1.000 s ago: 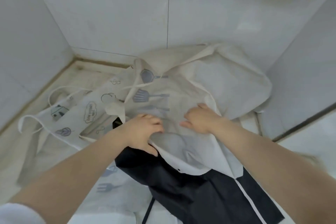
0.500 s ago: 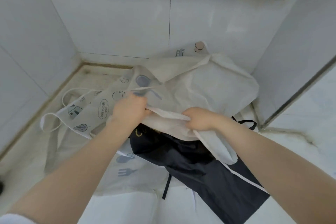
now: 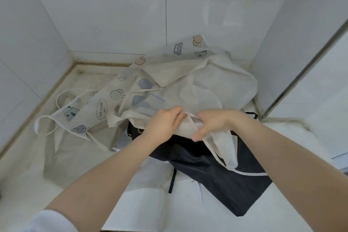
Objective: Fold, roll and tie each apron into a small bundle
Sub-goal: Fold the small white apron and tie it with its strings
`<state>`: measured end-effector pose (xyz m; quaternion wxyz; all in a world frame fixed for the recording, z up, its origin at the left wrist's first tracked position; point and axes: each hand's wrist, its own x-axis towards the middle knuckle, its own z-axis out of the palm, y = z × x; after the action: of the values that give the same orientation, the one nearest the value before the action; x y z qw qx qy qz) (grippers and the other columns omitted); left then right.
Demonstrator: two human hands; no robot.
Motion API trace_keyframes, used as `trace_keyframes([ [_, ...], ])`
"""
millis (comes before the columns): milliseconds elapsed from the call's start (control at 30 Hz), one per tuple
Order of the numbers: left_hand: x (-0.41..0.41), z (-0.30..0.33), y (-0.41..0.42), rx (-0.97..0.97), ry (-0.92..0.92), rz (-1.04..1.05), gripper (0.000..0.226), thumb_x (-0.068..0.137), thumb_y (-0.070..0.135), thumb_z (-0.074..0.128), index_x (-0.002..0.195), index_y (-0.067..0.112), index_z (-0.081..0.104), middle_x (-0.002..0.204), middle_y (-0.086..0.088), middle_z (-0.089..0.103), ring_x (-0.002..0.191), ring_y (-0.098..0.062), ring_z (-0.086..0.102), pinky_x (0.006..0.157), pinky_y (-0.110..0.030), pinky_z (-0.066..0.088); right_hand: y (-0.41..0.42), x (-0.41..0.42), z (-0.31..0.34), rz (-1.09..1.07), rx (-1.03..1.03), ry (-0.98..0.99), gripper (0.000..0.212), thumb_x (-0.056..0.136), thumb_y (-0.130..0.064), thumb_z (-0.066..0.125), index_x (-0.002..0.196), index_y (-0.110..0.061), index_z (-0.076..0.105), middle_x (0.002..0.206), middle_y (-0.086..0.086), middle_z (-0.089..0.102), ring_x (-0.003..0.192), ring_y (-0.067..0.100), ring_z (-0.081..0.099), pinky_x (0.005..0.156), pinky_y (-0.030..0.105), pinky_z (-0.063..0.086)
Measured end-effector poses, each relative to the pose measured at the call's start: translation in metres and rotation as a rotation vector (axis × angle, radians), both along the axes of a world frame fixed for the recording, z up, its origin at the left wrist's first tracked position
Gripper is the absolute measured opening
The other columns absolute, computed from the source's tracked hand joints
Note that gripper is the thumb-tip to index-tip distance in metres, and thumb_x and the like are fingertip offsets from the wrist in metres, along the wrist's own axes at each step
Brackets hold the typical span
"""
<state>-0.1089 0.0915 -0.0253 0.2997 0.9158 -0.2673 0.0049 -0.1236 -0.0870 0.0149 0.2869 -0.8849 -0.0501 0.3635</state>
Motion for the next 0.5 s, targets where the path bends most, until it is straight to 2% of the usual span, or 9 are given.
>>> trace_keyframes([
  [67,0.004,-0.001,0.001,-0.007,-0.026,0.084,0.034,0.1,0.031,0.037,0.097,0.003,0.056,0.079,-0.018,0.064,0.078,-0.036,0.059,0.065,-0.04,0.043,-0.016,-0.002,-0.001,-0.037,-0.073,0.147,0.039,0.073,-0.03,0.079,0.105,-0.012,0.066,0.105,0.006,0.07,0.098,0.025,0.066,0.092,0.036,0.051],
  [133,0.014,-0.007,0.007,0.033,0.012,0.232,0.037,0.101,0.031,0.032,0.101,0.003,0.056,0.087,-0.021,0.064,0.085,-0.036,0.059,0.07,-0.039,0.042,-0.034,-0.003,-0.005,-0.105,-0.135,0.12,0.041,0.073,-0.037,0.078,0.102,-0.011,0.066,0.103,0.005,0.07,0.097,0.025,0.065,0.091,0.034,0.05],
  [200,0.025,-0.015,0.02,0.11,0.068,0.338,0.037,0.101,0.031,0.031,0.104,0.003,0.055,0.094,-0.02,0.064,0.092,-0.036,0.059,0.073,-0.039,0.039,-0.052,-0.001,-0.008,-0.127,-0.309,0.004,0.036,0.077,-0.043,0.072,0.088,-0.01,0.065,0.093,0.004,0.067,0.084,0.021,0.06,0.075,0.027,0.045],
  [267,0.03,-0.025,0.033,0.221,0.057,0.314,0.031,0.099,0.033,0.038,0.108,0.009,0.055,0.103,-0.013,0.065,0.101,-0.033,0.058,0.081,-0.038,0.038,-0.065,-0.001,-0.014,-0.185,-0.551,-0.153,0.027,0.084,-0.036,0.064,0.079,-0.011,0.056,0.09,0.005,0.061,0.08,0.021,0.054,0.063,0.027,0.038],
  [333,0.028,-0.031,0.048,0.28,0.008,0.258,0.035,0.095,0.043,0.043,0.115,0.017,0.056,0.115,-0.001,0.061,0.113,-0.026,0.052,0.095,-0.036,0.029,-0.067,-0.002,-0.022,-0.289,-0.712,-0.238,0.009,0.088,-0.022,0.054,0.09,-0.014,0.053,0.092,0.004,0.057,0.085,0.023,0.053,0.068,0.028,0.039],
  [367,0.025,-0.032,0.053,0.238,-0.063,0.214,0.041,0.092,0.049,0.042,0.114,0.019,0.058,0.116,0.002,0.06,0.115,-0.024,0.05,0.098,-0.036,0.024,-0.064,-0.003,-0.026,-0.303,-0.76,-0.261,0.011,0.089,-0.016,0.049,0.099,-0.014,0.052,0.097,0.004,0.056,0.092,0.024,0.054,0.072,0.03,0.04],
  [433,0.017,-0.031,0.068,0.104,-0.226,0.198,0.05,0.087,0.052,0.034,0.111,0.019,0.061,0.117,0.001,0.059,0.114,-0.024,0.048,0.099,-0.036,0.022,-0.053,0.003,-0.036,-0.227,-0.765,-0.291,0.036,0.087,-0.01,0.044,0.123,-0.014,0.045,0.119,0.008,0.053,0.112,0.03,0.05,0.088,0.036,0.039],
  [500,0.018,-0.03,0.082,-0.02,-0.264,0.385,0.046,0.09,0.045,0.033,0.117,0.017,0.058,0.126,-0.003,0.053,0.12,-0.025,0.041,0.103,-0.036,0.019,-0.036,0.009,-0.042,-0.135,-0.663,-0.348,0.061,0.085,-0.015,0.049,0.142,-0.016,0.027,0.143,0.012,0.035,0.131,0.033,0.034,0.107,0.042,0.028],
])
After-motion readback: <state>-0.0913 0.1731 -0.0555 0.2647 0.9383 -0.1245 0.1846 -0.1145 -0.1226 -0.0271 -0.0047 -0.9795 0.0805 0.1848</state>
